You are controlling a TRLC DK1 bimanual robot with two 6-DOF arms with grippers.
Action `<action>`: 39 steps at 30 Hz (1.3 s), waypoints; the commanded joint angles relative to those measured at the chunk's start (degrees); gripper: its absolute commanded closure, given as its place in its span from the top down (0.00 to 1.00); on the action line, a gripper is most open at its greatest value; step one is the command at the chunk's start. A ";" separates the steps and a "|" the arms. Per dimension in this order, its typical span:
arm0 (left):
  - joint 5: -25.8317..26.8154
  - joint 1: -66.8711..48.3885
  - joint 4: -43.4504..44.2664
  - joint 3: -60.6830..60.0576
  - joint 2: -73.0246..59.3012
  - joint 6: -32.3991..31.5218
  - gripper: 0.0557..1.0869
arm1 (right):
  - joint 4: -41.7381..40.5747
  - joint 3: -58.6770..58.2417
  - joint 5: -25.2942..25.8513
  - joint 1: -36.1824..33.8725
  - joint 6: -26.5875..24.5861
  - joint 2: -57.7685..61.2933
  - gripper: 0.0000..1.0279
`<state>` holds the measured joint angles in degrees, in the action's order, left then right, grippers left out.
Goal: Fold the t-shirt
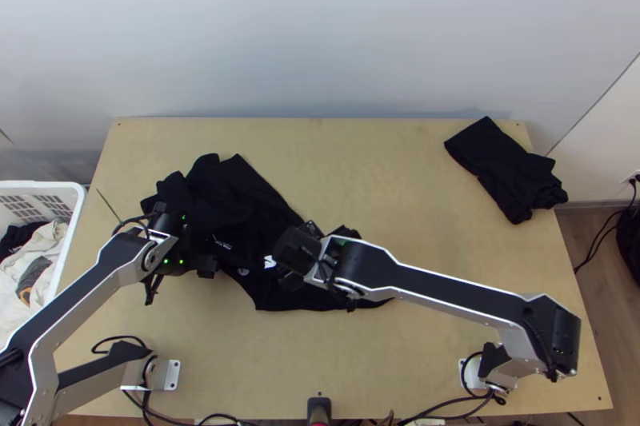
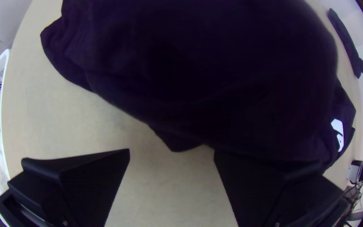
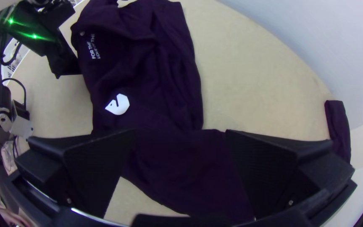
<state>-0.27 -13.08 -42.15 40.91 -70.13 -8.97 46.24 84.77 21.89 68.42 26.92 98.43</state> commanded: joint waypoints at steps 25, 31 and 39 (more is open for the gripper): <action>-0.87 3.06 0.58 4.80 6.23 -5.35 0.04 | 4.39 11.47 5.00 -3.03 -2.04 2.55 0.96; -0.78 3.33 -5.22 10.86 10.89 -5.53 0.04 | 4.39 11.20 0.70 -0.31 -0.99 4.66 0.96; -0.61 3.33 -6.80 15.87 12.30 -9.31 0.04 | 4.56 19.91 -15.30 1.54 3.32 14.24 0.96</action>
<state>-1.08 -9.87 -47.11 52.75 -59.79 -15.99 50.72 98.48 16.36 68.27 27.86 106.24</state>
